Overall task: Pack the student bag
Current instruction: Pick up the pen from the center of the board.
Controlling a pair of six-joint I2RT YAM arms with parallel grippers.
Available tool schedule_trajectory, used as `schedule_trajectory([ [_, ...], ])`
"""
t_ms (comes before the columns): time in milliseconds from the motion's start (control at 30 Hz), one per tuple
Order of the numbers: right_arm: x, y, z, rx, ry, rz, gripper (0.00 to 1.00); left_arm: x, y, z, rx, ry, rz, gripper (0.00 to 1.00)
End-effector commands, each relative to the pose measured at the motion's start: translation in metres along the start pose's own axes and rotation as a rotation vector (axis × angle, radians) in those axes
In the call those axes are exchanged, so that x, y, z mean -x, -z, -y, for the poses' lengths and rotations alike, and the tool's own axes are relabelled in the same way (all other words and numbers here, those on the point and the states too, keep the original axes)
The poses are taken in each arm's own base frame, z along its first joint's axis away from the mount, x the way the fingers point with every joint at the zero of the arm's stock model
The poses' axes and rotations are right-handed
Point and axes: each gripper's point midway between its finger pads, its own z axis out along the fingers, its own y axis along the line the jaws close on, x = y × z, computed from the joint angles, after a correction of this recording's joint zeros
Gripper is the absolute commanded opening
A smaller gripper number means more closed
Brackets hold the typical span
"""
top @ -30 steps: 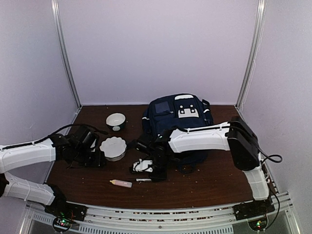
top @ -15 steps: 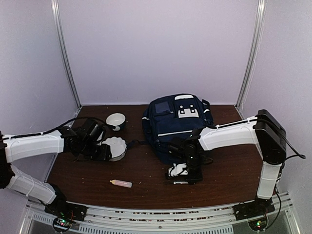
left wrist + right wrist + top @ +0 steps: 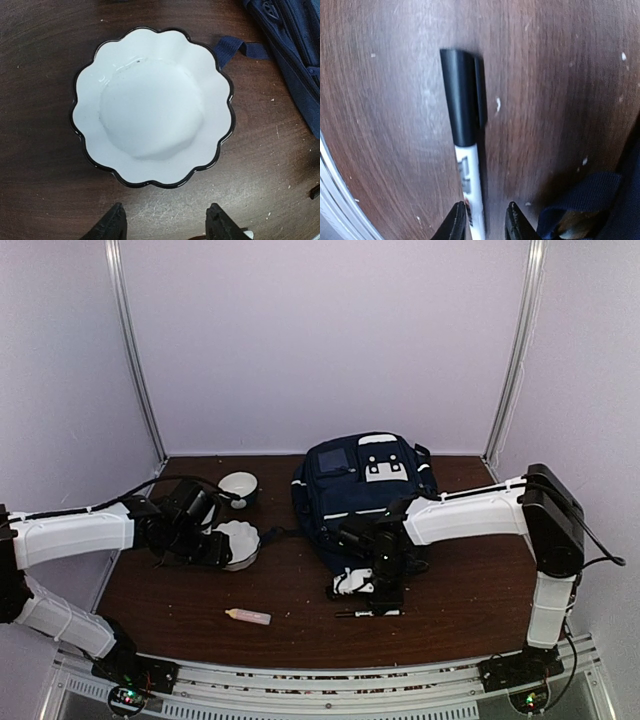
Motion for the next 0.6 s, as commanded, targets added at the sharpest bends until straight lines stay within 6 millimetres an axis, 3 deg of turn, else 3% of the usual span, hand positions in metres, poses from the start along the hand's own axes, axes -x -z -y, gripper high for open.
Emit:
schedule_trajectory([
  [0, 0.017, -0.01, -0.004, 0.013, 0.002, 0.025, 0.27, 0.016, 0.004, 0.008, -0.03, -0.001, 0.037, 0.56],
  [167, 0.016, -0.017, -0.009, 0.008, 0.024, 0.007, 0.26, 0.019, 0.005, 0.008, -0.026, -0.005, 0.044, 0.56],
  [333, 0.009, -0.021, -0.01, 0.005, 0.026, -0.025, 0.15, 0.029, 0.006, 0.012, -0.026, -0.032, 0.061, 0.56],
  [467, 0.013, -0.011, -0.009, 0.019, -0.003, 0.009, 0.1, 0.044, 0.006, 0.021, -0.042, -0.07, 0.1, 0.56],
  [567, 0.015, 0.012, -0.005, -0.002, 0.0, 0.052, 0.08, 0.065, 0.008, 0.048, -0.144, -0.171, 0.148, 0.55],
])
